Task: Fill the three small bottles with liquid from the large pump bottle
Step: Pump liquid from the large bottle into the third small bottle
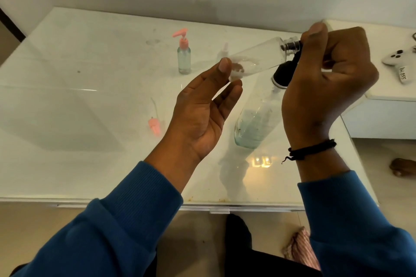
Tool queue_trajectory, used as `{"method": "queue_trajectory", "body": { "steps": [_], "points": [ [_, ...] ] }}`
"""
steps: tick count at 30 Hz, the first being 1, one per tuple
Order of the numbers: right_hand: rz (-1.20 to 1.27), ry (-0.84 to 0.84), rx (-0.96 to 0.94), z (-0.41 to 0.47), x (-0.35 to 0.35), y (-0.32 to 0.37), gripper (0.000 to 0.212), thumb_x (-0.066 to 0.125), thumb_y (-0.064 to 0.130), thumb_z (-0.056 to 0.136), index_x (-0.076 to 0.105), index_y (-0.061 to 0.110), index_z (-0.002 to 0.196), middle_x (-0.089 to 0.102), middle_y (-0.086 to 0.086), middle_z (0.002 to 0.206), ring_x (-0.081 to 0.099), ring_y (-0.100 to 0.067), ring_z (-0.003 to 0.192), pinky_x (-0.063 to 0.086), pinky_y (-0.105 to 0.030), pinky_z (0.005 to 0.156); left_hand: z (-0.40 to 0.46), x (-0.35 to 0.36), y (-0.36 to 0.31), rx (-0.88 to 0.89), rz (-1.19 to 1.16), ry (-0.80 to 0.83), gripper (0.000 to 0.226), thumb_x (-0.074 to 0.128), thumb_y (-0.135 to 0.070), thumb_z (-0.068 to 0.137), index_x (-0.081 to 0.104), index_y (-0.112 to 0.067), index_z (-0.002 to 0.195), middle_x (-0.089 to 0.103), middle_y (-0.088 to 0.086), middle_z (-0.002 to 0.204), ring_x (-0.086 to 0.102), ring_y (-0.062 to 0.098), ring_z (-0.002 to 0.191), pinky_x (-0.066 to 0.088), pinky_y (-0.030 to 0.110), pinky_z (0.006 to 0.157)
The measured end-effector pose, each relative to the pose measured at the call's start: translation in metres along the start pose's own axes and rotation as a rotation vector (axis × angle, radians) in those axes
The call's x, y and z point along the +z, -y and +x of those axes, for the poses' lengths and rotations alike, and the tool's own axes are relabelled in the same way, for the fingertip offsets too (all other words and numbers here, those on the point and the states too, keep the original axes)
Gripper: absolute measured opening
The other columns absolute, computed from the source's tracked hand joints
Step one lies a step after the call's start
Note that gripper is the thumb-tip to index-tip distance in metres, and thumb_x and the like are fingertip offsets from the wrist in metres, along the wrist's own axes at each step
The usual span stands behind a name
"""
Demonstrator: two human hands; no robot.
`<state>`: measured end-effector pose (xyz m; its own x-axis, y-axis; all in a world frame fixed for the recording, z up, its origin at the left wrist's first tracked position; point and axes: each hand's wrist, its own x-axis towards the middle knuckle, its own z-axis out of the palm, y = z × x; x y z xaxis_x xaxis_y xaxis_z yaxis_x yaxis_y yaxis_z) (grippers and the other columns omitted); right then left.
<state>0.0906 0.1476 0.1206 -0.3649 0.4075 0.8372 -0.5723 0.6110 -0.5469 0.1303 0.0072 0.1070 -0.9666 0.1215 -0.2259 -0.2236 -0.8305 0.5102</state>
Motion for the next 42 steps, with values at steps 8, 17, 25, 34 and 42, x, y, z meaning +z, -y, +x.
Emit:
{"method": "queue_trajectory", "body": {
  "steps": [8,17,25,34,42],
  "points": [
    [-0.007,-0.005,0.015,-0.002,-0.001,0.003,0.031,0.061,0.006,0.098,0.06,0.004,0.067,0.044,0.011,0.067,0.043,-0.009,0.064,0.035,-0.013,0.063,-0.001,0.001,0.0,-0.002,-0.005,0.002,0.031,0.073,-0.021,0.071,0.072,-0.009,0.1,0.074,0.008,0.106,0.072,0.014,0.084,0.06,0.023,0.072],
    [-0.011,-0.011,0.021,-0.004,-0.002,0.0,0.032,0.061,0.005,0.098,0.06,0.001,0.066,0.047,0.001,0.065,0.043,-0.01,0.063,0.035,-0.014,0.062,-0.003,0.002,0.001,-0.009,-0.012,-0.007,0.024,0.071,-0.019,0.076,0.071,-0.01,0.099,0.075,0.005,0.098,0.072,0.012,0.079,0.059,0.022,0.067],
    [-0.012,0.014,0.016,-0.006,-0.003,0.002,0.033,0.06,0.004,0.099,0.057,0.007,0.066,0.043,0.018,0.069,0.042,-0.005,0.065,0.035,-0.015,0.064,-0.004,0.002,0.001,-0.007,-0.017,-0.007,0.034,0.074,-0.02,0.07,0.071,-0.009,0.102,0.074,0.007,0.102,0.072,0.013,0.083,0.059,0.022,0.071],
    [-0.022,0.001,0.012,-0.005,-0.003,0.0,0.034,0.06,0.004,0.099,0.058,0.0,0.065,0.045,0.011,0.065,0.046,-0.022,0.061,0.036,-0.018,0.062,-0.003,0.002,0.001,0.003,0.0,-0.004,0.024,0.073,-0.019,0.072,0.073,-0.011,0.094,0.075,0.005,0.097,0.072,0.012,0.079,0.059,0.022,0.069],
    [-0.013,-0.008,0.038,-0.005,-0.002,0.0,0.032,0.061,0.004,0.098,0.059,0.002,0.066,0.046,0.004,0.065,0.045,-0.02,0.061,0.036,-0.016,0.062,-0.003,0.003,0.001,0.008,0.015,-0.012,0.029,0.073,-0.02,0.07,0.073,-0.011,0.098,0.075,0.005,0.101,0.072,0.013,0.082,0.059,0.022,0.069]
  ]
}}
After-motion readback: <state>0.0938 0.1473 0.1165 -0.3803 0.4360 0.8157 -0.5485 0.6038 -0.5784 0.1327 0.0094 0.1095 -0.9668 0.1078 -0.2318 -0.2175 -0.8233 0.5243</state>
